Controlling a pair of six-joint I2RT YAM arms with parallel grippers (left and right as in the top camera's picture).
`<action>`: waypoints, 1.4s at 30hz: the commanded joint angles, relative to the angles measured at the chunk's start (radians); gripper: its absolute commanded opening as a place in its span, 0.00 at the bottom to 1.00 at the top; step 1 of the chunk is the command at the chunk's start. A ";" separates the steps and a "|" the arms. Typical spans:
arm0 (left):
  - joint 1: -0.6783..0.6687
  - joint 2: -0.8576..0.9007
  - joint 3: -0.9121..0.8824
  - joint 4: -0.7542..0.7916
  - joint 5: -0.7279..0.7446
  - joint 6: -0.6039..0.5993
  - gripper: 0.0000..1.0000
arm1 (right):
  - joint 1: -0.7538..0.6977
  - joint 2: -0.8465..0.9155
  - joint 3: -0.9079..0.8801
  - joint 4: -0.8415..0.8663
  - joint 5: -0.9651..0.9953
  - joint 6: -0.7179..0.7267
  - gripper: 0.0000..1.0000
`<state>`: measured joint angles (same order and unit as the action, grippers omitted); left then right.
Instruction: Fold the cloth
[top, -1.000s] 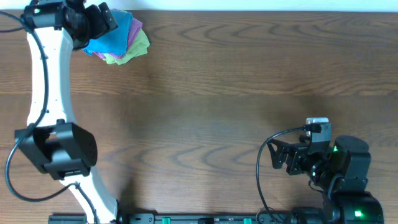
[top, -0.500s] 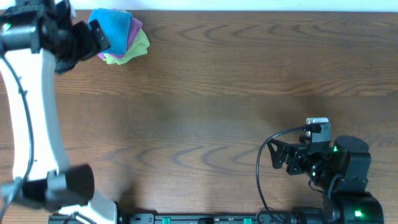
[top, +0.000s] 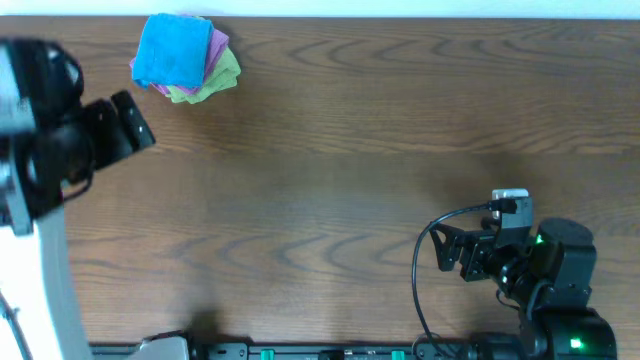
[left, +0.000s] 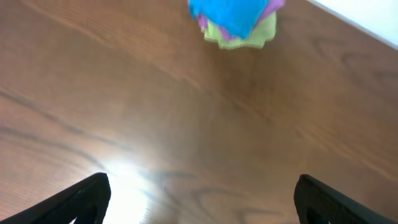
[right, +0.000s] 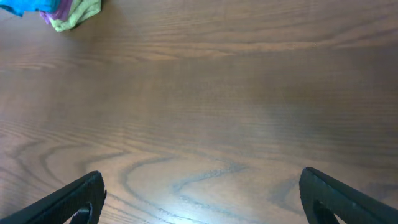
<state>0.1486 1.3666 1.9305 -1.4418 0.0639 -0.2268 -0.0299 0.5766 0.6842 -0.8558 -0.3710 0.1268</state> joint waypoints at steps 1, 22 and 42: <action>0.002 -0.113 -0.154 0.073 -0.019 0.021 0.95 | -0.010 -0.002 -0.004 -0.002 -0.011 0.015 0.99; -0.020 -1.015 -1.376 0.527 -0.042 0.021 0.95 | -0.010 -0.002 -0.004 -0.002 -0.011 0.015 0.99; -0.106 -1.321 -1.641 0.538 -0.079 0.129 0.95 | -0.010 -0.002 -0.004 -0.002 -0.011 0.015 0.99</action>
<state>0.0486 0.0654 0.3115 -0.9031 -0.0010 -0.1535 -0.0319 0.5777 0.6796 -0.8555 -0.3710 0.1272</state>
